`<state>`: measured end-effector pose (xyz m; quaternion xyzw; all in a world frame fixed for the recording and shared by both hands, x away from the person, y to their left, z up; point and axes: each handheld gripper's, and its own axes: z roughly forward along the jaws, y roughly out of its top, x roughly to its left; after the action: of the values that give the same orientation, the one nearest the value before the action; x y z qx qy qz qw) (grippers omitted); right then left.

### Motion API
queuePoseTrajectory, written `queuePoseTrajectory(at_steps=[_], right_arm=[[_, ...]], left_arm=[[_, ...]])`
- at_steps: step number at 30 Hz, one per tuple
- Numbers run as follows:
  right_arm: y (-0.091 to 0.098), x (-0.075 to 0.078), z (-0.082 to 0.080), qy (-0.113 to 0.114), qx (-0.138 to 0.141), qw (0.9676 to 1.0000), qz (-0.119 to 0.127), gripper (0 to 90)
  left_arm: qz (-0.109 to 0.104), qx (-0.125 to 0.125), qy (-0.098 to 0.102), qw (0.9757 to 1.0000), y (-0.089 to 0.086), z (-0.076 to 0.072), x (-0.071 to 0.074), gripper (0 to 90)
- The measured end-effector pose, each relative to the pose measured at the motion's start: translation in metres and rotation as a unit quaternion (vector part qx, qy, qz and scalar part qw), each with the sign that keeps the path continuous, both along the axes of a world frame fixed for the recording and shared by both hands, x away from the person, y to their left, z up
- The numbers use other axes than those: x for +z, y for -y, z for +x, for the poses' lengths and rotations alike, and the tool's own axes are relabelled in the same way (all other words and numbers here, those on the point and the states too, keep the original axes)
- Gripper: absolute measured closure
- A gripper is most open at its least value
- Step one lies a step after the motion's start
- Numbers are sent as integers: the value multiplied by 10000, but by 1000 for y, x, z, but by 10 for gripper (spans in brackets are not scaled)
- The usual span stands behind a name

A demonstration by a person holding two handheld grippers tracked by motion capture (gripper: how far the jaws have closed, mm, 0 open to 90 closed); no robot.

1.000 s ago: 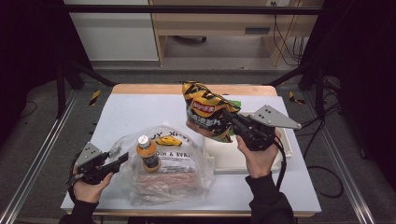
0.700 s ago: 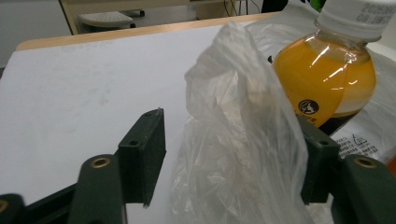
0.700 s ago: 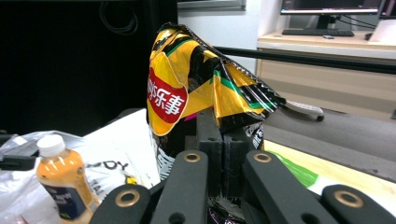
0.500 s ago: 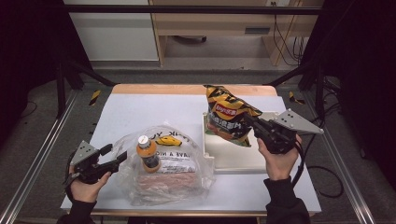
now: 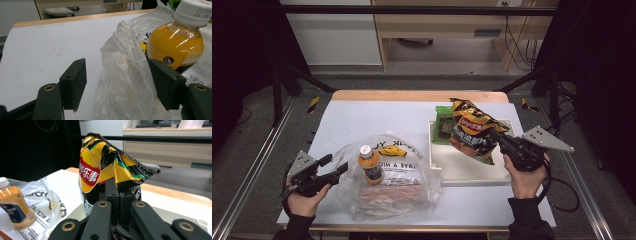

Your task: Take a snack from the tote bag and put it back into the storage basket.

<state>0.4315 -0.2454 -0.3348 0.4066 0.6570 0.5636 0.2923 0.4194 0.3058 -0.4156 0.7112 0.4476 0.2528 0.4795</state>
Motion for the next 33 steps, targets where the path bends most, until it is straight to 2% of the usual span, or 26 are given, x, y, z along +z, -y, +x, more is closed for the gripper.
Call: queuePoseTrajectory(at_steps=[10, 16, 21, 33], right_arm=[[25, -21, 1, -199, -286, 9994, 48, 894], [37, -28, 7, -230, -404, 9989, 55, 894], [39, -34, 15, -274, -439, 9986, 84, 893], [41, -46, 41, -492, -518, 9974, -19, 889]], left_arm=[[22, 1, -18, 10000, 1, 1, -2, 320], [52, -9, -46, 10000, 2, 2, -3, 320], [64, -5, -54, 10000, 2, 2, -4, 320], [74, 10, -71, 9999, 2, 3, -5, 320]])
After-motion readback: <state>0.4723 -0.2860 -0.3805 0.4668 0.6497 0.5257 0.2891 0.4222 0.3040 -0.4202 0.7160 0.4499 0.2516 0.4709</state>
